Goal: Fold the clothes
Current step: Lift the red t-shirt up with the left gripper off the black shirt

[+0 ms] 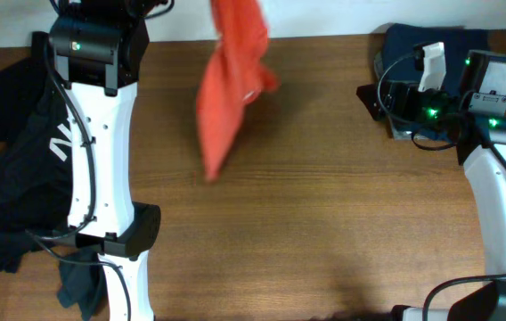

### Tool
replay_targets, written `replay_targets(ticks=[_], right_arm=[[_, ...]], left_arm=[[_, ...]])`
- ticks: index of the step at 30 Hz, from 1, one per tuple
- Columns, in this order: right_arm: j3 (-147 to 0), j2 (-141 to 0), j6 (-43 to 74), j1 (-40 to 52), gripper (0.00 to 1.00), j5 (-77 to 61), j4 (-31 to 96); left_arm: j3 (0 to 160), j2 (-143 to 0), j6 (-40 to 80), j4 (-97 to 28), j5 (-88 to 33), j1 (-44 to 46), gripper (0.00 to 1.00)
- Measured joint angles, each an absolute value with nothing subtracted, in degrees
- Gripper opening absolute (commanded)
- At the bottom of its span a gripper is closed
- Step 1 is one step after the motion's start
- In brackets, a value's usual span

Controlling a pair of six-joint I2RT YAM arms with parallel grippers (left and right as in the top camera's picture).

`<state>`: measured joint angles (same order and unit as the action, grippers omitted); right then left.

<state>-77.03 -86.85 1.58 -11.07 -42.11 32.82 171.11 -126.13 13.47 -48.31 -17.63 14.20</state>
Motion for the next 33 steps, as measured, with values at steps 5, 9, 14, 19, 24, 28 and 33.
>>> replay_targets(ticks=[5, 9, 14, 19, 24, 28, 33], right_arm=[[-77.0, -86.8, 1.7, -10.8, 0.97, -47.0, 32.9], [-77.1, -86.8, 0.1, -7.5, 0.97, -48.5, 33.8], [-77.1, -86.8, -2.6, 0.6, 0.98, -45.5, 34.0], [-77.1, -86.8, -3.7, 6.5, 0.98, -40.4, 31.6], [-77.1, -86.8, -5.1, 8.3, 1.0, -38.3, 30.0], [-77.1, -86.8, -6.2, 9.8, 1.0, -37.6, 29.8], [-77.1, -86.8, -7.3, 13.3, 1.0, -36.9, 29.8]], left_arm=[[171.2, -126.1, 16.6, -43.1, -17.6, 14.4, 0.01], [171.2, -126.1, 18.5, -41.2, -16.8, 15.4, 0.01], [171.2, -126.1, 19.6, -40.5, -15.0, 17.4, 0.01], [171.2, -126.1, 20.2, -40.9, -14.6, 18.5, 0.01], [171.2, -125.4, 20.7, -46.2, -14.5, 18.5, 0.01], [171.2, -123.3, 20.7, -50.1, -14.5, 18.5, 0.01], [171.2, -120.2, 20.6, -52.2, -14.5, 18.5, 0.01]])
